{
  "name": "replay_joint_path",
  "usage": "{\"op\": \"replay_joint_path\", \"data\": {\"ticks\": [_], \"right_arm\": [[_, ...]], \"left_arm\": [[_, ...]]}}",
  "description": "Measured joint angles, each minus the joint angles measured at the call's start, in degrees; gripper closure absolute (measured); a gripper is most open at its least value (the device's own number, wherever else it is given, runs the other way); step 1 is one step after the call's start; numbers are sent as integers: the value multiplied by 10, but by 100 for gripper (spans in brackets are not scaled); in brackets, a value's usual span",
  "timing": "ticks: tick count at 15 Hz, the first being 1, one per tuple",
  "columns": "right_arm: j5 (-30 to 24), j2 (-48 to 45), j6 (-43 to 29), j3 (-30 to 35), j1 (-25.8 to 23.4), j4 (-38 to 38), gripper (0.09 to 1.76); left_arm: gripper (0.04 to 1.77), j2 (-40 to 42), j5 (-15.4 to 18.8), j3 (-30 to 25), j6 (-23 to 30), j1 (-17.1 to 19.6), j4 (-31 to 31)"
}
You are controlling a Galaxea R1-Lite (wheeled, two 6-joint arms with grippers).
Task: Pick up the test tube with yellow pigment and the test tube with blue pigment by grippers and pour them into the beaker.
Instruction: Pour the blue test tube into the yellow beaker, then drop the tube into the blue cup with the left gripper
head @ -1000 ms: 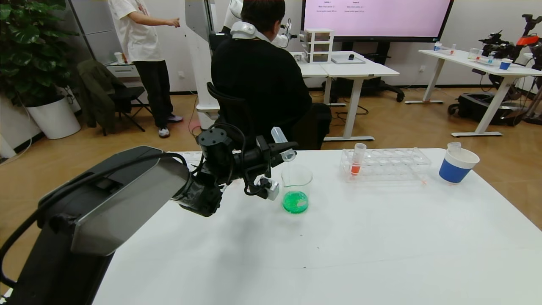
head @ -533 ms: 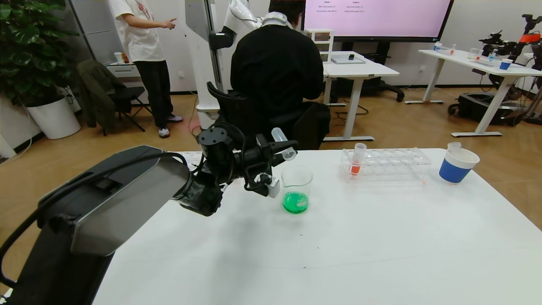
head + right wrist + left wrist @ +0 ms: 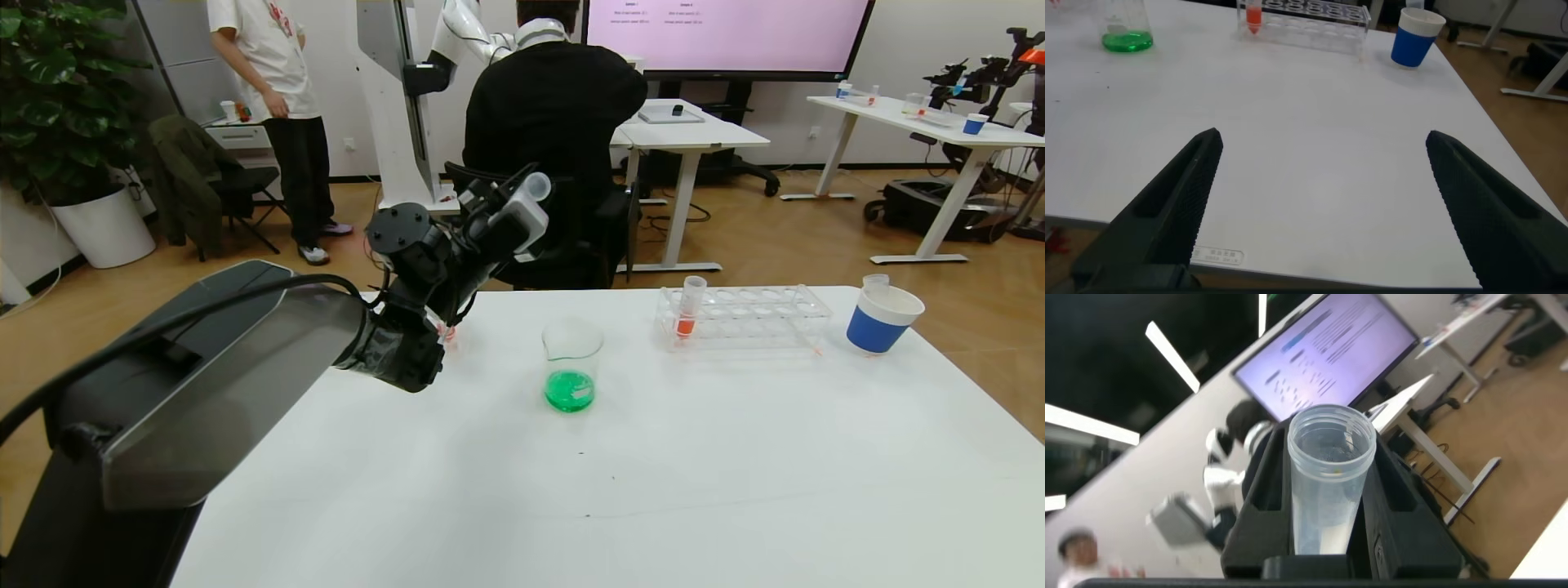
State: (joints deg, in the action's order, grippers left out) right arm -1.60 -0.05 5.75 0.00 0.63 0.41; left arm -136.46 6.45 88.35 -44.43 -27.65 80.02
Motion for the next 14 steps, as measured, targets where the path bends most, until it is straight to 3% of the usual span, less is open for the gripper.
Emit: {"op": "replay_joint_path", "data": {"ticks": [4, 7, 9, 11, 14], "right_arm": [[0, 0, 0, 0, 0, 0, 11], [0, 0, 0, 0, 0, 0, 11], [0, 0, 0, 0, 0, 0, 11], [0, 0, 0, 0, 0, 0, 11], [0, 0, 0, 0, 0, 0, 11]], "left_arm": [[131, 32, -244, 5, 157, -25, -47], [131, 62, -372, 0, 278, -32, -157], [131, 82, -409, -1, 364, -36, -258], [131, 105, -423, 1, 434, -38, -360], [131, 128, -425, 2, 449, -36, -384]]}}
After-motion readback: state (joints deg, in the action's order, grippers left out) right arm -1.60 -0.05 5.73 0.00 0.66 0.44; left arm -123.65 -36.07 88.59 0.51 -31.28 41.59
